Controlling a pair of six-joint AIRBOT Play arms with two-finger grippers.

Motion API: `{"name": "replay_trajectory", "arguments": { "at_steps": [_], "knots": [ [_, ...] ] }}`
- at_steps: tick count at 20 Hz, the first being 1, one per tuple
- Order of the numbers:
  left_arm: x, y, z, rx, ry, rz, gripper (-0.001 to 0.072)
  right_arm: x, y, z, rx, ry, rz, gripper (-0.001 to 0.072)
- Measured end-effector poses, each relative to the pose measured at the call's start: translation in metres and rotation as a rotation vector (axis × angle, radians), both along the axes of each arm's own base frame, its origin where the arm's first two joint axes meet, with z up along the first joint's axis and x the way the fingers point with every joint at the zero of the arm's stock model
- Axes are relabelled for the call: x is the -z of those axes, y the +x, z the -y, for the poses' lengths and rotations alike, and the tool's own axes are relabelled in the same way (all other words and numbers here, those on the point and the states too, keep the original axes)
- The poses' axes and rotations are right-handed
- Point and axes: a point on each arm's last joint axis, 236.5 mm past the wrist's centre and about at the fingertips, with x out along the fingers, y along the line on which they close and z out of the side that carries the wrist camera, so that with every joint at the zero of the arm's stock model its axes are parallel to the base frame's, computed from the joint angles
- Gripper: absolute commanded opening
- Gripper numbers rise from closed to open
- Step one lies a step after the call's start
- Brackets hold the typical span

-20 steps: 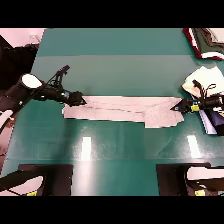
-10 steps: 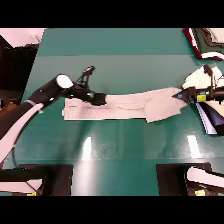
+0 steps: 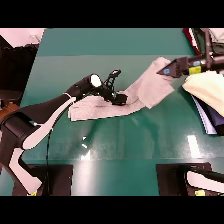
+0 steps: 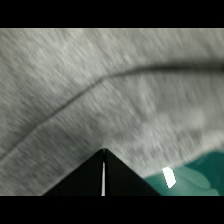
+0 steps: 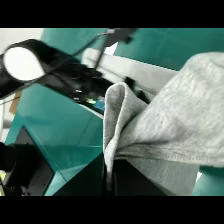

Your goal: Fold the shirts.

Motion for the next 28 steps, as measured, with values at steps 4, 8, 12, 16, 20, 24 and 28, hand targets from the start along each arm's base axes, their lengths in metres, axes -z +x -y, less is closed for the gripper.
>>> {"name": "replay_trajectory", "arguments": {
  "at_steps": [4,8,12,16,20,24,28],
  "knots": [
    [0.006,0.004,0.0,0.0,0.021,0.009,0.0022,-0.013,-0.001,-0.044,-0.108,-0.03,0.031,0.0011],
    [0.006,0.006,-0.018,0.023,0.058,-0.012,0.0021,-0.01,0.0,-0.066,-0.168,-0.125,0.062,0.0011],
    [-0.036,0.027,-0.075,0.017,0.135,0.066,0.0022,-0.008,0.001,-0.093,-0.223,-0.161,0.081,0.0011],
    [-0.107,0.05,-0.166,-0.061,0.252,0.217,0.0022,0.006,-0.001,-0.133,-0.3,-0.17,0.076,0.0012],
    [-0.179,0.047,-0.257,-0.185,0.368,0.344,0.0022,0.035,-0.003,-0.188,-0.37,-0.164,0.068,0.0013],
    [-0.225,0.032,-0.304,-0.267,0.429,0.43,0.0022,0.082,-0.011,-0.255,-0.417,-0.151,0.061,0.0071],
    [-0.24,0.024,-0.318,-0.295,0.448,0.46,0.0022,0.111,-0.031,-0.327,-0.466,-0.096,0.15,0.0554]
  ]
}}
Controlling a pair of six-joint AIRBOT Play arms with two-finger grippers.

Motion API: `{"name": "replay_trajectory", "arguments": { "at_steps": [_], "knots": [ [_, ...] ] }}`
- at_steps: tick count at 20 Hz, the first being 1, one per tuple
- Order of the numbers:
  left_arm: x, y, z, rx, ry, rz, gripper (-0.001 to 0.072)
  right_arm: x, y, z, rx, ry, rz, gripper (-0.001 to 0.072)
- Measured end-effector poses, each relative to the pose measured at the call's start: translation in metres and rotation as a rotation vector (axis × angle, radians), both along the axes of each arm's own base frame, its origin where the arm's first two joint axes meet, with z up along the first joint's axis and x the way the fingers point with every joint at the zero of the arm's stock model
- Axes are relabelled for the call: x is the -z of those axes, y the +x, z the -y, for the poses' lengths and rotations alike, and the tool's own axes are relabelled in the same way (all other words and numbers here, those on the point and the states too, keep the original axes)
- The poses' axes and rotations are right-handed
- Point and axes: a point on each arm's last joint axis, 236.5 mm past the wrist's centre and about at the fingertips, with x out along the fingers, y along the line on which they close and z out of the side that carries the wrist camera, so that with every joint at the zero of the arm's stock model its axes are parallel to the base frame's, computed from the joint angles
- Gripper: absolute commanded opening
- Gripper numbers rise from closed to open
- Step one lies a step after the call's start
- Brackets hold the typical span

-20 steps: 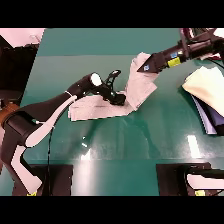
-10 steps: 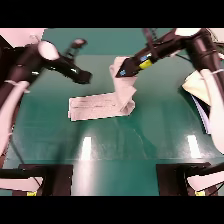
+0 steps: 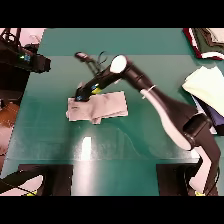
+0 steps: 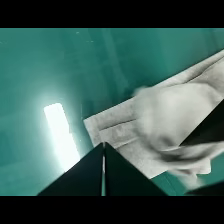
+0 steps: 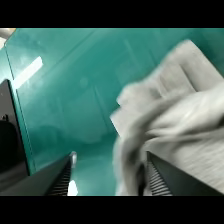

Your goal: Fold the shirts.

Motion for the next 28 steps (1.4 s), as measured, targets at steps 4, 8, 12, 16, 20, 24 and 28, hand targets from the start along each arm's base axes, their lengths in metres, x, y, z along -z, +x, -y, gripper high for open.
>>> {"name": "replay_trajectory", "arguments": {
  "at_steps": [4,8,12,16,20,24,28],
  "knots": [
    [-0.003,-0.005,-0.003,-0.004,0.006,-0.003,0.0023,-0.003,-0.009,-0.013,-0.028,0.002,0.08,0.0551],
    [-0.001,-0.009,-0.005,-0.003,0.013,-0.02,0.0022,0.015,0.007,0.056,0.009,-0.156,0.051,0.0551],
    [0.0,-0.01,-0.005,0.001,0.016,-0.024,0.0022,0.052,0.019,0.16,0.167,-0.288,-0.107,0.0551],
    [-0.001,-0.009,-0.005,0.002,0.014,-0.019,0.0022,0.082,0.021,0.239,0.399,-0.272,-0.267,0.056],
    [-0.004,-0.006,-0.004,0.001,0.01,-0.001,0.0022,0.108,0.025,0.269,0.568,-0.195,-0.384,0.0602],
    [-0.005,-0.004,-0.004,0.0,0.006,0.011,0.0022,0.129,0.03,0.255,0.589,-0.128,-0.484,0.0602],
    [-0.005,-0.003,-0.003,0.0,0.005,0.012,0.0022,0.133,0.036,0.213,0.528,-0.076,-0.521,0.0593]
  ]
}}
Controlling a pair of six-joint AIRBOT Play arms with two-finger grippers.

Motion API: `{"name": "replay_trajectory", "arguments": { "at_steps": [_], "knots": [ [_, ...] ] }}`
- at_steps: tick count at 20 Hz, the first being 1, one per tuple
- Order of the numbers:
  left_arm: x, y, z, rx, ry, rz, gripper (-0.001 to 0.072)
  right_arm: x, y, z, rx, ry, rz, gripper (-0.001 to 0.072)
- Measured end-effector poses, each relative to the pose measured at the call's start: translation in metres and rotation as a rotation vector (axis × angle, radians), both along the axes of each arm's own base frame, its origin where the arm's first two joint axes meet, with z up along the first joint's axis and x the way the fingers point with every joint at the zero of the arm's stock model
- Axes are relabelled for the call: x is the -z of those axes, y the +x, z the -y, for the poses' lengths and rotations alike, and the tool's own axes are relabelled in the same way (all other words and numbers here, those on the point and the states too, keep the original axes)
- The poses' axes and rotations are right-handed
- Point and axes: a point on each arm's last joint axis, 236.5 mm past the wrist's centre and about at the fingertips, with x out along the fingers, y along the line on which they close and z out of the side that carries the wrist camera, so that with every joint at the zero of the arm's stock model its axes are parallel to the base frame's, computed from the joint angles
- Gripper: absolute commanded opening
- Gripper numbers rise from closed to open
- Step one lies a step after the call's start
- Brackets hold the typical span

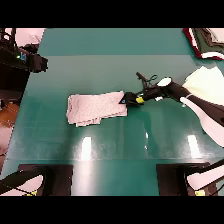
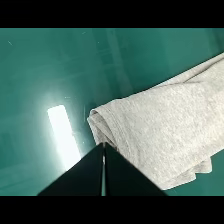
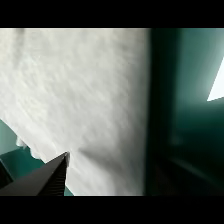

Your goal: Fold the shirts.

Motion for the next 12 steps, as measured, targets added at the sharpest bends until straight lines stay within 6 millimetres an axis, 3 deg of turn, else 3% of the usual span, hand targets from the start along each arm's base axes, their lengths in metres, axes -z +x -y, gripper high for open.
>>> {"name": "replay_trajectory", "arguments": {
  "at_steps": [2,4,5,6,9,12],
  "knots": [
    [0.0,0.0,0.0,0.0,0.0,0.0,0.0022,0.0,0.002,-0.022,-0.04,0.015,0.013,0.0483],
    [0.0,-0.001,0.0,0.0,0.001,-0.003,0.0023,-0.001,0.004,-0.041,-0.078,0.024,0.034,0.0239],
    [0.001,-0.001,0.0,0.0,0.001,-0.005,0.0022,-0.006,0.005,-0.051,-0.093,0.037,0.05,0.0065],
    [0.001,-0.001,0.0,0.0,0.001,-0.005,0.0022,-0.009,0.007,-0.059,-0.109,0.045,0.07,0.0016],
    [0.001,-0.002,0.0,0.001,0.0,-0.008,0.0022,-0.023,0.015,-0.07,-0.147,0.061,0.144,0.0013],
    [0.002,-0.004,0.004,0.01,-0.016,-0.019,0.0022,-0.048,0.034,-0.05,-0.116,0.069,0.207,0.0013]
  ]
}}
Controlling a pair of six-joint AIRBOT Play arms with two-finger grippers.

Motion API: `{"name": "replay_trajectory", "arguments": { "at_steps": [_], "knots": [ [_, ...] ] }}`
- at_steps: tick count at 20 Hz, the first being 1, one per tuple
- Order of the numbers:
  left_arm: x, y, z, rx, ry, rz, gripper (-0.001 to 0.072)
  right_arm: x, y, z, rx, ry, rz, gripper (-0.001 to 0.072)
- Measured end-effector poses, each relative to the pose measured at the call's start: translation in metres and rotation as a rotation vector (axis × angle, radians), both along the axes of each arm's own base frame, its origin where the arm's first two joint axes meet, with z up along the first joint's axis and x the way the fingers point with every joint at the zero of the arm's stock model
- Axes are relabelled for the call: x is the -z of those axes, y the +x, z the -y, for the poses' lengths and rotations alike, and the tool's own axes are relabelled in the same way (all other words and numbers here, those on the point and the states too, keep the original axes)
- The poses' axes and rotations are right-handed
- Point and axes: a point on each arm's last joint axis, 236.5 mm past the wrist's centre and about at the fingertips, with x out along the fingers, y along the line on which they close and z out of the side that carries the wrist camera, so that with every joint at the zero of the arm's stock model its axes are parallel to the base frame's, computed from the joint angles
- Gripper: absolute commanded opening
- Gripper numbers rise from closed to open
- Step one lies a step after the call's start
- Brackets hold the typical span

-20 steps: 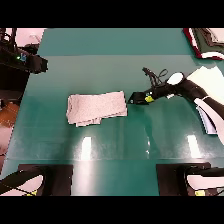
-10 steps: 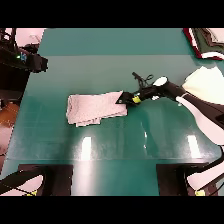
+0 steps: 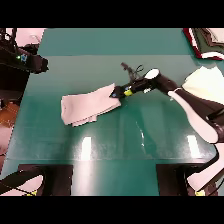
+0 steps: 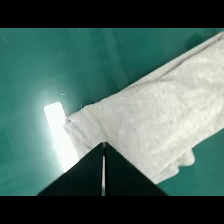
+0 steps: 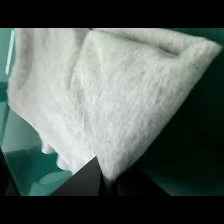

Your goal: Fold the shirts.

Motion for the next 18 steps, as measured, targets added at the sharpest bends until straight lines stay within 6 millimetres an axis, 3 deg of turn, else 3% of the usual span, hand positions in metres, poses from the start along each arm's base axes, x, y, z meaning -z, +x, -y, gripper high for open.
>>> {"name": "replay_trajectory", "arguments": {
  "at_steps": [2,4,9,12,14,16,18],
  "knots": [
    [0.002,-0.003,0.007,0.013,-0.03,-0.014,0.0022,-0.016,0.02,0.038,0.064,-0.015,0.045,0.0013],
    [0.007,-0.006,0.018,0.031,-0.066,-0.036,0.0022,-0.036,0.041,0.09,0.162,-0.037,0.095,0.0012],
    [0.036,-0.013,0.05,0.069,-0.153,-0.098,0.0022,-0.081,0.089,0.262,0.501,-0.124,0.225,0.0012],
    [0.049,-0.016,0.066,0.079,-0.19,-0.122,0.0022,-0.11,0.105,0.363,0.698,-0.167,0.303,0.0012],
    [0.052,-0.018,0.076,0.09,-0.205,-0.126,0.0022,-0.126,0.111,0.417,0.798,-0.189,0.346,0.0011],
    [0.053,-0.018,0.082,0.097,-0.211,-0.122,0.0022,-0.141,0.114,0.457,0.863,-0.208,0.384,0.0011],
    [0.054,-0.019,0.087,0.104,-0.219,-0.121,0.0022,-0.161,0.117,0.482,0.902,-0.221,0.432,0.0011]
  ]
}}
